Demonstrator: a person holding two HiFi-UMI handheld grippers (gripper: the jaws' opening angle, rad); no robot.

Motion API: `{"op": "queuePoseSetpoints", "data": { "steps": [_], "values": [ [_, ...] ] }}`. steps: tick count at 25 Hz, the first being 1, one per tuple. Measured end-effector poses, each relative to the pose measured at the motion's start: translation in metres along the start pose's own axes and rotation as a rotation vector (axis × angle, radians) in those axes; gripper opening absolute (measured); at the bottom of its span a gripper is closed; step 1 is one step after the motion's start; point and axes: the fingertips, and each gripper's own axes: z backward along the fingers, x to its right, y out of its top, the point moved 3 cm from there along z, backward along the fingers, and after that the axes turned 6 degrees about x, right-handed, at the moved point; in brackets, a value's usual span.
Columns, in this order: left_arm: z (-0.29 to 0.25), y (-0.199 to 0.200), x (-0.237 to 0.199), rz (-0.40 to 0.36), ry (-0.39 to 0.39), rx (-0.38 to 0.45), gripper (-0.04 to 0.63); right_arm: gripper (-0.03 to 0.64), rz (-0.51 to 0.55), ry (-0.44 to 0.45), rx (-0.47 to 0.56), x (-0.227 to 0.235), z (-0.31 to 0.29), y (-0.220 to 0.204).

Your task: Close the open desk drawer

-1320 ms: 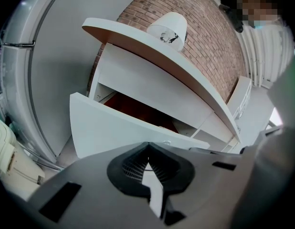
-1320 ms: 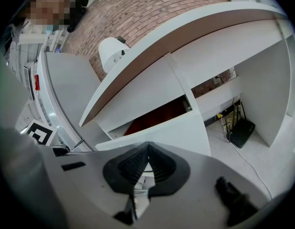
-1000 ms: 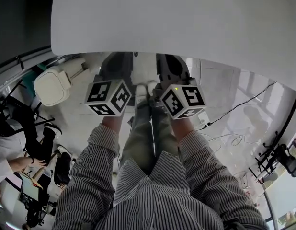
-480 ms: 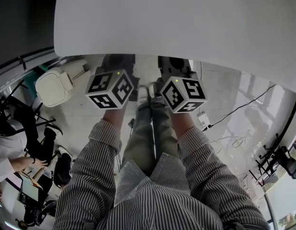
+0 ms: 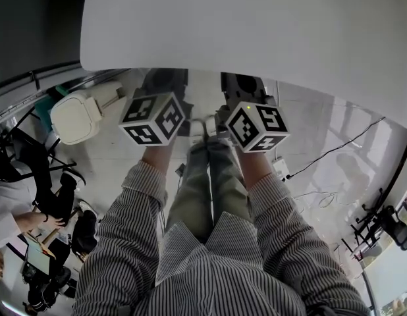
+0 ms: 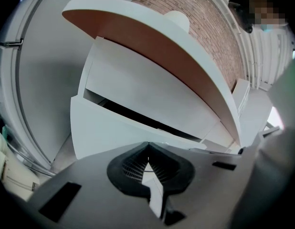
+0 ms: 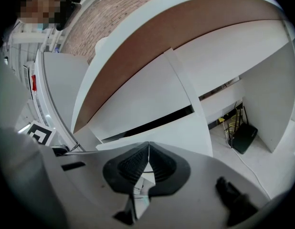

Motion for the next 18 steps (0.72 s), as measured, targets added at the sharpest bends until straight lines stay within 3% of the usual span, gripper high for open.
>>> {"op": "queuePoseSetpoints", "data": {
  "steps": [18],
  "values": [
    [0.075, 0.008, 0.045, -0.045, -0.039, 0.078, 0.012, 0.017, 0.068, 0.085, 0.006, -0.045, 0.075, 0.005]
  ]
}}
